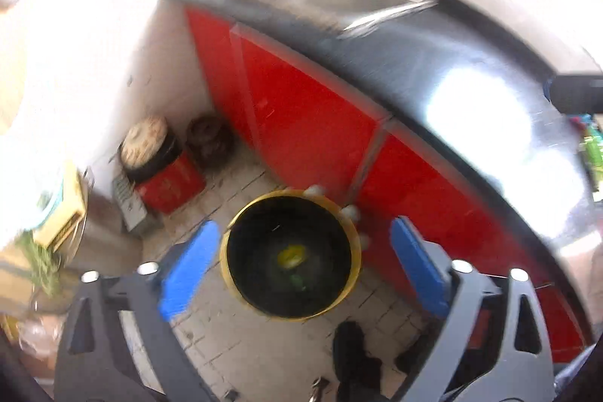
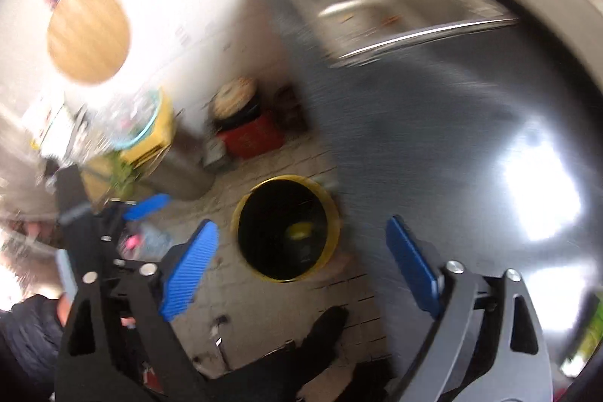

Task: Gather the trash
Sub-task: 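Raise both tools back over the countertop, then grasp the white sponge brush with the left tool while the right tool grasps the SpongeBob cup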

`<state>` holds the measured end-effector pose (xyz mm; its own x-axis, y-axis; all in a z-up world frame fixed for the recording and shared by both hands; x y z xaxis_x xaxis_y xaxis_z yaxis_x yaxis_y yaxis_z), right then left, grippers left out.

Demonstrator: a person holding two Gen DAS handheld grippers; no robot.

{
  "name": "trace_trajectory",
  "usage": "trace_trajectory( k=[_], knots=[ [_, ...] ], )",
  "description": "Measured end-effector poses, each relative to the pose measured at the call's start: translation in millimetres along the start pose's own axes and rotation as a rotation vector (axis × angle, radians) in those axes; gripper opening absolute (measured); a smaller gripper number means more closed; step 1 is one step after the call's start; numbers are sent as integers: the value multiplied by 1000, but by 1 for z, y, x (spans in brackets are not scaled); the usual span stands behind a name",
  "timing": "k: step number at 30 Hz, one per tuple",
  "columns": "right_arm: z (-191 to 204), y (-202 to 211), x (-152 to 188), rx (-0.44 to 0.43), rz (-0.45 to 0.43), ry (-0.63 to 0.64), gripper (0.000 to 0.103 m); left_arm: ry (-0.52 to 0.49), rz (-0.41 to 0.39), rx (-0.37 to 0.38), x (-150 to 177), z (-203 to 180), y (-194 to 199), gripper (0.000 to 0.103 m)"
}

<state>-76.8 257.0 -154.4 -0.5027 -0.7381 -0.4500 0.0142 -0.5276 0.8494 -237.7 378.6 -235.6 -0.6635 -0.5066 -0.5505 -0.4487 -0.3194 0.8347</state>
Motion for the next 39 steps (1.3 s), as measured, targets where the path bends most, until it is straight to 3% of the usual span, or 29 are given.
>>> trace_trajectory(
  k=[4, 9, 14, 17, 22, 28, 34, 39],
  knots=[
    [-74, 83, 33, 157, -119, -121, 95, -123, -53, 114, -37, -86, 24, 96],
    [-169, 184, 102, 380, -228, -341, 96, -311, -67, 318, -69, -228, 34, 96],
    [-232, 258, 182, 538, -301, -542, 96, -524, -46, 457, -73, -355, 48, 96],
    [-257, 291, 229, 595, -332, -641, 96, -597, -40, 494, -68, -397, 56, 96],
    [-280, 309, 278, 618, -345, -728, 96, -667, -40, 503, -66, -437, 60, 96],
    [-306, 302, 278, 587, -336, -759, 96, -670, -13, 483, -76, -452, 45, 96],
    [-352, 301, 269, 582, -307, -733, 96, -675, -28, 439, -123, -479, 11, 96],
    [-413, 291, 265, 577, -253, -701, 96, -722, -36, 406, -181, -522, -45, 96]
  ],
)
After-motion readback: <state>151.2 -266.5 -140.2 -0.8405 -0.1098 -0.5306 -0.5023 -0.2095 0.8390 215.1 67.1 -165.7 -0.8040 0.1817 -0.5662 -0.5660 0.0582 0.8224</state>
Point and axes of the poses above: each gripper's, at about its wrist camera, not at the fingertips, and y roughly against the way its jaws point, z to its left, x to its underside, the point moved 4 cm from there along -y, roughly the way its jaws point, and after that the axes turned 1 degree about -y, right-handed, at the moved point
